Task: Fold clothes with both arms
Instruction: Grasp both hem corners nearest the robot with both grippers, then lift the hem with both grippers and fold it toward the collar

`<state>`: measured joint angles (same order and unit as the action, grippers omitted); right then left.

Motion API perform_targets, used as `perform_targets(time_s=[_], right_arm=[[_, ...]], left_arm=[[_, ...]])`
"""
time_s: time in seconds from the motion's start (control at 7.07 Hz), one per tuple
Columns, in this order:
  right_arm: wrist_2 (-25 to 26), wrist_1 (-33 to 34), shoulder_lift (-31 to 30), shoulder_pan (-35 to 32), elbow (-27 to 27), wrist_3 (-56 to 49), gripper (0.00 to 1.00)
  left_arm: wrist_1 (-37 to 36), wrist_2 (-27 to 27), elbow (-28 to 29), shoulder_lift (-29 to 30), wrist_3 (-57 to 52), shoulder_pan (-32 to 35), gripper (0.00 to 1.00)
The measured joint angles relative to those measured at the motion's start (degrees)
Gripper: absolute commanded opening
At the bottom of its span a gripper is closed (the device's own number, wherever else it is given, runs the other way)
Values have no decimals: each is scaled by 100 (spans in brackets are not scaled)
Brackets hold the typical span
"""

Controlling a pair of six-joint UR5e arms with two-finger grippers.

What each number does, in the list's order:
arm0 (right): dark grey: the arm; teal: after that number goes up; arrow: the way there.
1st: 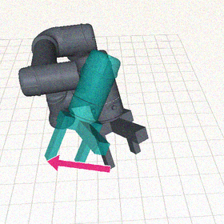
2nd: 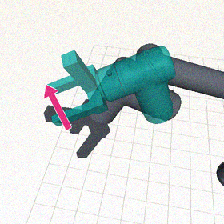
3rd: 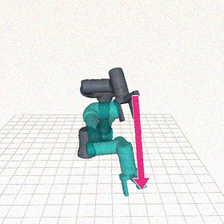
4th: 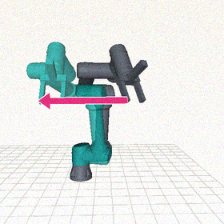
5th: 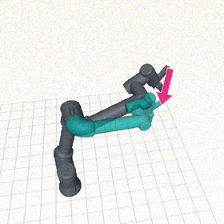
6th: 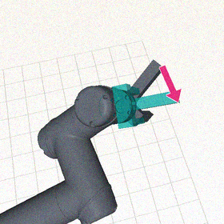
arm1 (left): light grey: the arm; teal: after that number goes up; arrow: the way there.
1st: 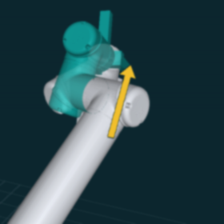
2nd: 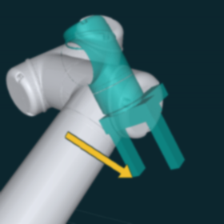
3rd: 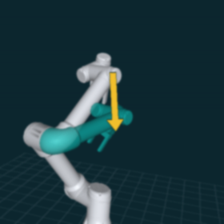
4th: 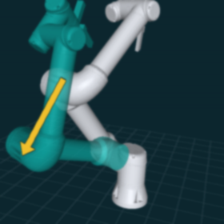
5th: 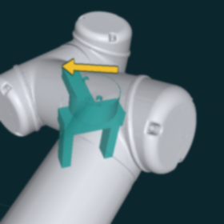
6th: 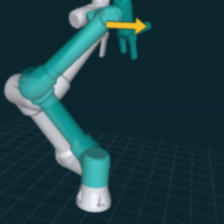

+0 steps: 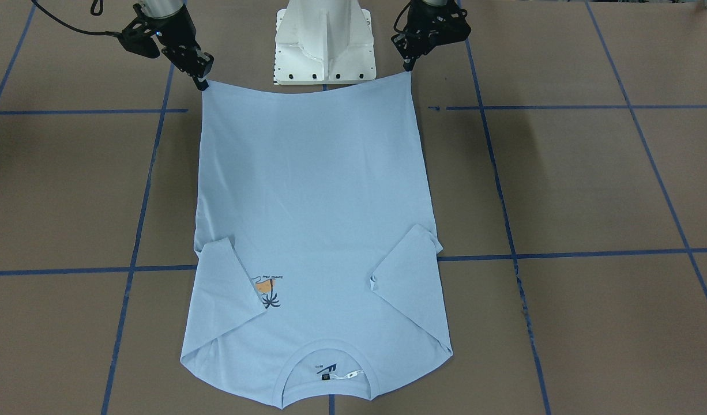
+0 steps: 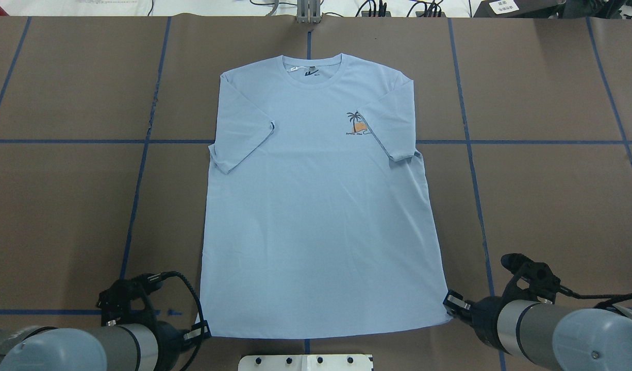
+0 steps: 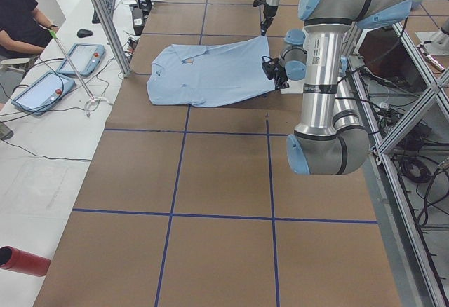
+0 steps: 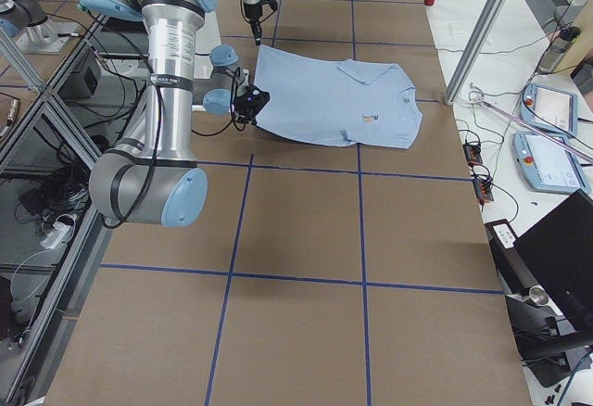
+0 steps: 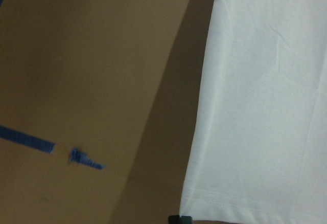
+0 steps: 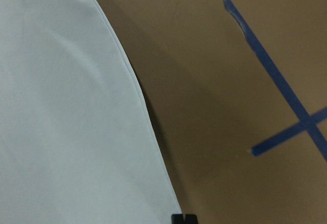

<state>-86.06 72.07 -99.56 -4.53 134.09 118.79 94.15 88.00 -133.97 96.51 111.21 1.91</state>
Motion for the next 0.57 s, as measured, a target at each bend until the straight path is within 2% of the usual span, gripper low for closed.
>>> perform_targets(time_s=[0.28, 0.57], right_arm=[[-192, -2, -254, 20, 433, 136, 0], [-239, 0, -42, -805, 397, -374, 0]], left_arm=[[-223, -3, -461, 7, 127, -87, 0], [-261, 18, -451, 379, -552, 485, 0]])
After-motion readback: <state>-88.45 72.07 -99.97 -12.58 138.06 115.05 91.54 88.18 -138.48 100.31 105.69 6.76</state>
